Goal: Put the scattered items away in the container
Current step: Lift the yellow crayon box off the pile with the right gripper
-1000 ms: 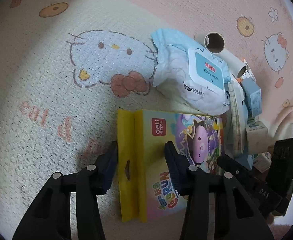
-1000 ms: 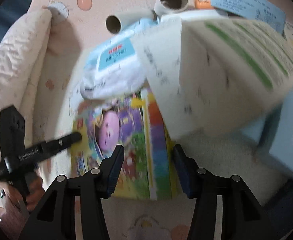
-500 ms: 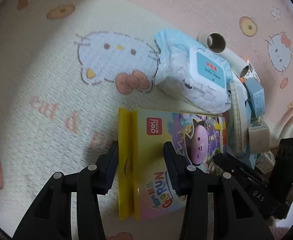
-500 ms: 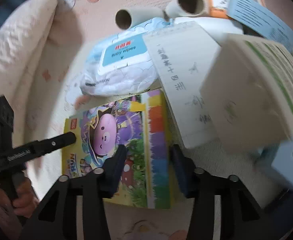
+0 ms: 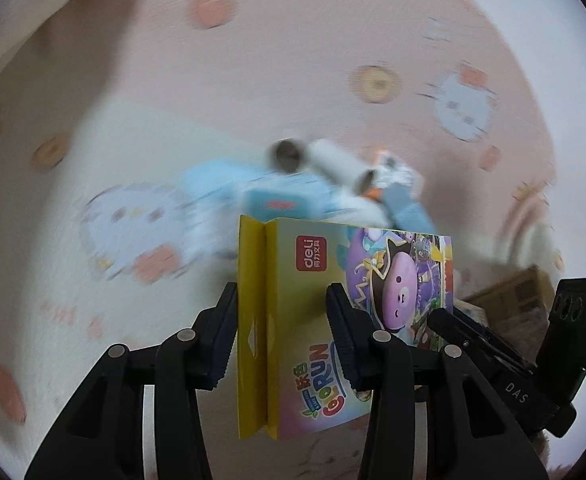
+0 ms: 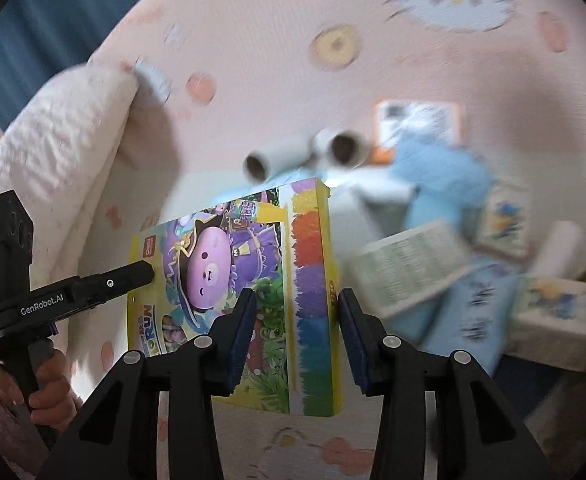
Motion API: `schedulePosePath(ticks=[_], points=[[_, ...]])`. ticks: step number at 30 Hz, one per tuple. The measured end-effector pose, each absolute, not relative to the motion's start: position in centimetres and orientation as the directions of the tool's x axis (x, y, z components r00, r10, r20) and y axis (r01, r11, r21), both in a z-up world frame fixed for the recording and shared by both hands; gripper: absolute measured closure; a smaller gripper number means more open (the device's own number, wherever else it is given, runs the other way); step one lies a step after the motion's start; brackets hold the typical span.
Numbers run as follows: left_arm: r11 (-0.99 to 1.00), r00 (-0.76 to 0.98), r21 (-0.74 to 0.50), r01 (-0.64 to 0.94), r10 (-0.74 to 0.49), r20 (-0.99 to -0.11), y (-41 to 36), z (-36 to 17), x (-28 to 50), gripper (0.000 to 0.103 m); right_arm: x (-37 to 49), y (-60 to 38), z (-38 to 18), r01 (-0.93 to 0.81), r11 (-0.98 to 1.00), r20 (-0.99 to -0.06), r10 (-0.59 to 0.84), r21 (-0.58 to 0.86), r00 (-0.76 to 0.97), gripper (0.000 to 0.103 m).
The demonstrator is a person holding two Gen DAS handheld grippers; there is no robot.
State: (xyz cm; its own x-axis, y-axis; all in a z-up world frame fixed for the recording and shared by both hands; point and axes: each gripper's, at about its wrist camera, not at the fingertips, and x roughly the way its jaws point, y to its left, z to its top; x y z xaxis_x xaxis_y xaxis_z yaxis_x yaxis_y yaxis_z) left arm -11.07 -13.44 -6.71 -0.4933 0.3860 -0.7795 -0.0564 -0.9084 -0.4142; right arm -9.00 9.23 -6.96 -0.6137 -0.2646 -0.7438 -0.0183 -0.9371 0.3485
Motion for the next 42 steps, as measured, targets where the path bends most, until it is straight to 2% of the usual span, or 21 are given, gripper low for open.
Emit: schedulePosePath(ticks=[5,12,16,22,29,35,37,42], points=[[-0.888,-0.462,-0.421,-0.185,0.456,-0.761,-8.1,-5.3,-13.3,0.056,-6.8,14.8,-5.9,-0.143,-0.921,-0.731,-0.187,0.364,-0.657,0.063],[-0.888,-0.406,-0.323,-0.328,0.441,-0.8,-2.3,-4.8,-15.7,0.056,-6.7,18.8,-8.0,-0.249,-0.887,-0.755,-0.151,0.389,-0.638,0.063],[-0.899,-0.342,-0.31,-0.309,0.409,-0.846,-1.2,-6.3,-17.4,0.063,-7.2,20.0,-9.8,-0.284,-0.866,-0.773,-0.167,0.412,-0.612,0.063],[-0.906,-0.291,-0.331,-0.265,0.402,-0.868,-1.3,-7.7,-18.8,0.063,-7.9,20.8,-11.0,-0.272,-0.863,-0.78,-0.198,0.426,-0.593,0.063],[-0.891,-0.195,-0.386,-0.238,0.433,-0.88,-1.8,-8.4,-20.1,0.059,-9.0,21.1,-10.9,-0.252,-0.873,-0.837,-0.26,0.417,-0.481,0.062],[-0.896,-0.186,-0.362,-0.258,0.414,-0.891,-0.9,-8.7,-20.3,0.057,-6.9,22.1,-10.8,-0.296,-0.81,-0.811,-0.332,0.507,-0.481,0.062],[-0.897,-0.189,-0.352,-0.269,0.407,-0.894,-0.4,-8.7,-20.4,0.056,-7.2,21.9,-11.1,-0.294,-0.828,-0.826,-0.308,0.477,-0.473,0.062],[-0.901,-0.186,-0.329,-0.282,0.387,-0.903,-0.3,-8.7,-20.6,0.053,-7.8,21.7,-11.7,-0.305,-0.82,-0.825,-0.311,0.484,-0.471,0.052]])
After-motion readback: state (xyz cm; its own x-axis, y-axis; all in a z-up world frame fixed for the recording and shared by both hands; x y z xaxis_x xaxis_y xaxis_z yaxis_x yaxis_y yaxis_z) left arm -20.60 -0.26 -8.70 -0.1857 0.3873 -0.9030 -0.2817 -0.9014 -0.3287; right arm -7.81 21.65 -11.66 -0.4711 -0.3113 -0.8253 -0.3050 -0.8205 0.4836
